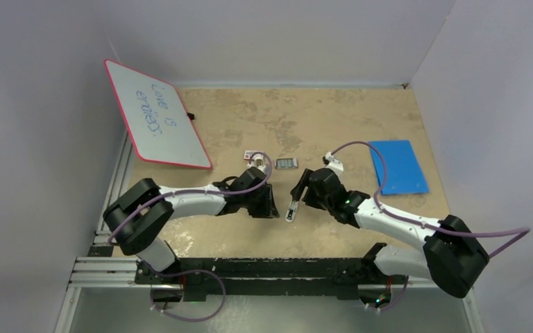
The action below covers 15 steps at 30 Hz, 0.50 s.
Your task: Load the staples into the stapler
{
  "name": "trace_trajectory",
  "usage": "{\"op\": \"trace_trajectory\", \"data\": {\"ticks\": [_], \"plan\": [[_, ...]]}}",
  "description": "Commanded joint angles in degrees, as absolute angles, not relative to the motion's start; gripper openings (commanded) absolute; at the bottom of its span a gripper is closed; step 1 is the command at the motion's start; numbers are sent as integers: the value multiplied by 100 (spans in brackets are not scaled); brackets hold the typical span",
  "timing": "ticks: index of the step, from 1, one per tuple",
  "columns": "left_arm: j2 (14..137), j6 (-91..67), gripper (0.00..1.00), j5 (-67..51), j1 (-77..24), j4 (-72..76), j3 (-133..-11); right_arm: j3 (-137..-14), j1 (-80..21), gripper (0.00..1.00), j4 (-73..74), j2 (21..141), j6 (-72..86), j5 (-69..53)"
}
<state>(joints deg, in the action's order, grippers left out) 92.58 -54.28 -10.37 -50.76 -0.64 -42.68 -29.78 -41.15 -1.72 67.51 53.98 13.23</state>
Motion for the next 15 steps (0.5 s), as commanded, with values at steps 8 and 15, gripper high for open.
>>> {"op": "trace_trajectory", "data": {"ticks": [8,15], "plan": [[7088,-4913,30,904,-5089,-2083,-5066,-3806,-5255,59,1034,7415,6646,2939],[6323,-4896,32,1241,-5090,-2438,-5172,-4045,-5444,58,1085,8009,6829,3041]]}}
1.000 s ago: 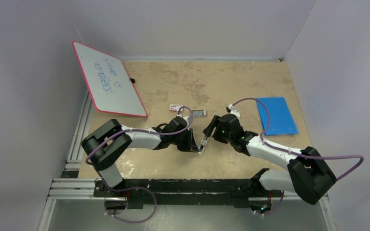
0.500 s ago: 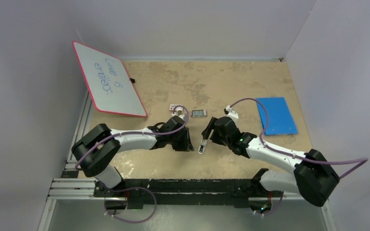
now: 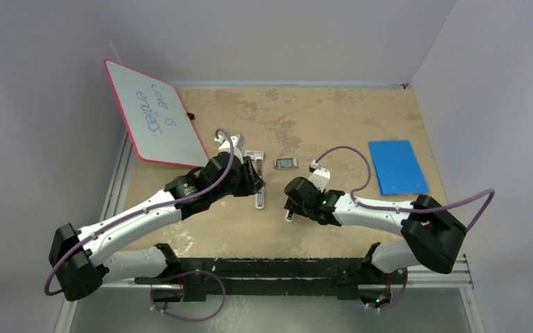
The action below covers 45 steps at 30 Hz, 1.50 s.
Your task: Load the staples into the stapler
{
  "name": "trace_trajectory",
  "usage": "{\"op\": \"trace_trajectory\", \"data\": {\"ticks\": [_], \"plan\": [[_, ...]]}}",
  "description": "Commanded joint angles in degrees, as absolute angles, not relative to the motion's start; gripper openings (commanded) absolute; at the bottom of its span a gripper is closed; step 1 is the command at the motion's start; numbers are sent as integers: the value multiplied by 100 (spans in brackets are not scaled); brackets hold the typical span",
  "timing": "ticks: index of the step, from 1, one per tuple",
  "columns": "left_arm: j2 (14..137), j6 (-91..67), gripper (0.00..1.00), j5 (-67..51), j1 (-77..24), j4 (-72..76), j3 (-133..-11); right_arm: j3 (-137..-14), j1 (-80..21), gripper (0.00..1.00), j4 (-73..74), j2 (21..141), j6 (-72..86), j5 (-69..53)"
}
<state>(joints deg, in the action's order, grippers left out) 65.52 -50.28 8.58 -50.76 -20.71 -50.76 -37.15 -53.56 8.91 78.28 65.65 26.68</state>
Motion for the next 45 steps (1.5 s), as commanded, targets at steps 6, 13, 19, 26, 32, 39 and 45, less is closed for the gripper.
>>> {"op": "trace_trajectory", "data": {"ticks": [6,13,19,26,32,39,45], "plan": [[6341,-4888,32,1247,-5093,-2583,-5157,-4257,-5509,44,1105,8340,6819,2991],[6303,-4780,32,1269,-5089,-2744,-5355,-4426,-5551,30,1233,8453,6839,3222],[6196,-4670,32,1380,-5090,-2875,-5501,-4790,-5554,28,996,8767,6380,3370],[6144,-4652,33,1635,-5090,-3045,-5528,-5398,-5555,30,651,9353,5702,3174],[6091,-4675,33,1739,-5089,-3025,-5456,-5445,-5555,34,501,9511,5360,3203],[6117,-4689,33,1731,-5089,-2995,-5445,-5603,-5550,42,539,9681,5216,3256],[6118,-4686,34,1761,-5090,-3046,-5473,-5754,-5552,56,685,9477,5211,3255]]}}
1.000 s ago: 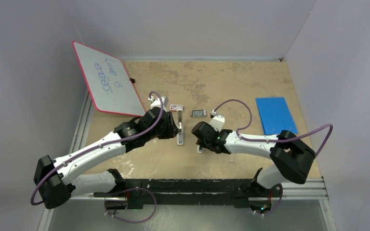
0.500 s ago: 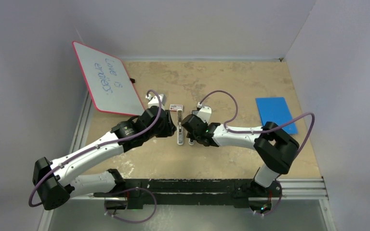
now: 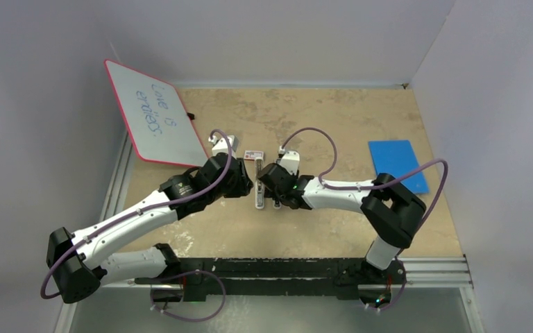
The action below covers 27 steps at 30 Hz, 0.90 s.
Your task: Load the staples into the stapler
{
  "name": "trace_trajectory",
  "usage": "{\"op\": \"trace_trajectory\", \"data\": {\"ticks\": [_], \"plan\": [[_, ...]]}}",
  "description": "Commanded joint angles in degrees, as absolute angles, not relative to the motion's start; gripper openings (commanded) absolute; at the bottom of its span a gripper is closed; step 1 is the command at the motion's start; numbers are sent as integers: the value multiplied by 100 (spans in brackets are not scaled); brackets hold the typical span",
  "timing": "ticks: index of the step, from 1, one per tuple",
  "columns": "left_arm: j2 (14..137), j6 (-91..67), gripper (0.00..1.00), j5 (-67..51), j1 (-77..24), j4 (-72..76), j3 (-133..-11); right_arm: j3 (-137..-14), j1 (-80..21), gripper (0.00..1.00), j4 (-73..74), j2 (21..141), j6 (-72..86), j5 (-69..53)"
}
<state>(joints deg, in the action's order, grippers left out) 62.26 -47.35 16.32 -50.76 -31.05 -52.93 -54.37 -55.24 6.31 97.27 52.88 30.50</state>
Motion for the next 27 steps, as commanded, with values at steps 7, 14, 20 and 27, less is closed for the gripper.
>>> {"op": "trace_trajectory", "data": {"ticks": [7,14,20,27], "plan": [[6065,-4573,36,1846,-5089,-3059,-5524,-5715,-5329,55,1043,8481,5282,3572],[6146,-4416,44,1774,-5084,-2819,-5592,-5507,-4365,31,635,8105,4679,3204],[6369,-4565,50,1631,-4955,-2609,-5560,-5997,-4043,28,234,8982,3991,2915],[6861,-4367,51,1009,-3872,-2557,-5787,-6396,-3940,17,-306,9804,3572,2484]]}}
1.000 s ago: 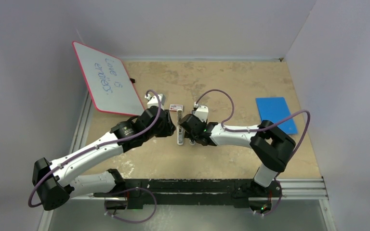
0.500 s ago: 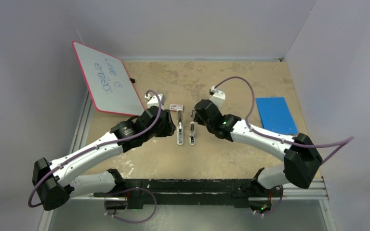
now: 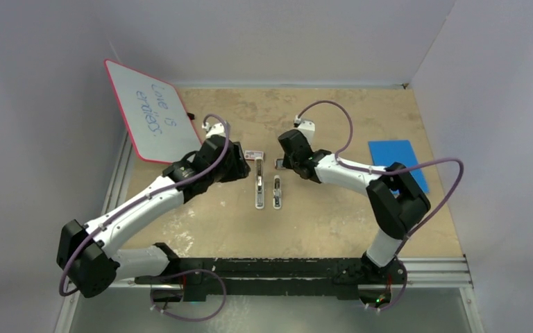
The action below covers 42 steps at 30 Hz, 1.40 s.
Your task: Load the staples into the stapler
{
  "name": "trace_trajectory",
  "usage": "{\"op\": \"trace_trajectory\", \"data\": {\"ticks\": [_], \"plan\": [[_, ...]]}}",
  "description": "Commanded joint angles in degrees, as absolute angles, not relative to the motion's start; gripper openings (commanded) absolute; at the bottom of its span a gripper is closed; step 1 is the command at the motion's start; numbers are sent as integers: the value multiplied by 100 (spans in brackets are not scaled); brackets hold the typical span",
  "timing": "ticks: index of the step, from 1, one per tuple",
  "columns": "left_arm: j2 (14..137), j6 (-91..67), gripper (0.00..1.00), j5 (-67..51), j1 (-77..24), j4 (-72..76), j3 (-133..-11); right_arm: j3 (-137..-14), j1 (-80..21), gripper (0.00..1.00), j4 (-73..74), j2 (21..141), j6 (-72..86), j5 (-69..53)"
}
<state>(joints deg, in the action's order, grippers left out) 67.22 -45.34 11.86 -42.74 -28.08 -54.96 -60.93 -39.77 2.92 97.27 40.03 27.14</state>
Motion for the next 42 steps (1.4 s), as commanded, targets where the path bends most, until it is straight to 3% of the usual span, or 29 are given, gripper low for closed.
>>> {"op": "trace_trajectory", "data": {"ticks": [1,7,11,18,31,35,42], "plan": [[6864,-4301,51,1182,-3868,-2466,-5748,-6452,-3943,19,-379,9893,3497,2409],[7221,-4077,51,1612,-3571,-2388,-5974,-6924,-3940,34,-155,10420,3385,2449],[7397,-4021,51,1500,-3395,-2237,-5982,-7023,-3945,37,-65,10583,3335,2603],[7579,-3851,50,1255,-3205,-2022,-5905,-6998,-3944,25,-94,10672,3307,2379],[7880,-3744,50,1173,-3191,-2146,-6013,-7069,-3944,33,-9,10946,3459,2540],[7945,-3744,50,1161,-3197,-2189,-6031,-7051,-3946,25,-9,10988,3443,2558],[7947,-3747,49,1109,-3191,-2171,-6003,-7040,-3943,23,-9,11003,3453,2647]]}}
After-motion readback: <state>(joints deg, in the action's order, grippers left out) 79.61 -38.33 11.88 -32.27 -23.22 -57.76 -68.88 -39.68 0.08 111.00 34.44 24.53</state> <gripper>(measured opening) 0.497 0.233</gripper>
